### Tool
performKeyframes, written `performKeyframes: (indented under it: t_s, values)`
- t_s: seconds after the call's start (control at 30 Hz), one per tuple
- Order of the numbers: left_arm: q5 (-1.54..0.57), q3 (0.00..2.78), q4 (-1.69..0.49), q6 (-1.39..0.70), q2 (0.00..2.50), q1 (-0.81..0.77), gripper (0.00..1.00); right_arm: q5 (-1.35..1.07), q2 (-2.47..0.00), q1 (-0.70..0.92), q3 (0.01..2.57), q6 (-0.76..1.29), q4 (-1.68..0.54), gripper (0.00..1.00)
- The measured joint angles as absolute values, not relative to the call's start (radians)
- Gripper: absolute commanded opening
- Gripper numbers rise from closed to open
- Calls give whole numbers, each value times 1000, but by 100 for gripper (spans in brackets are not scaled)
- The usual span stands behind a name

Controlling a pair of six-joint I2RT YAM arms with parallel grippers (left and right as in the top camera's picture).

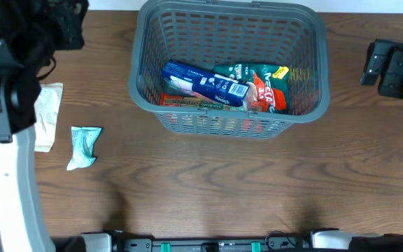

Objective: Pack container
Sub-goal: 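Carry the brown pouch right over the basket and release it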

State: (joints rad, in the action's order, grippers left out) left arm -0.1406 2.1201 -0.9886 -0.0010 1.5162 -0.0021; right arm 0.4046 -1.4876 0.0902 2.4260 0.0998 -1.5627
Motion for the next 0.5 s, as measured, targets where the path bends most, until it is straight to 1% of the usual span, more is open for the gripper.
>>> performKeyframes:
  t_s: [0.2, 0.33, 0.5]
  values:
    - [-208, 2149, -1026, 33, 1629, -77, 6, 405, -1488, 90, 2426, 100, -1563, 99]
    - [-224, 2149, -1035, 95, 1695, -176, 5, 405, -1488, 90, 2426, 100, -1563, 99]
    - [-238, 2149, -1040, 186, 1704, -313, 6, 405, -1488, 90, 2426, 100, -1563, 99]
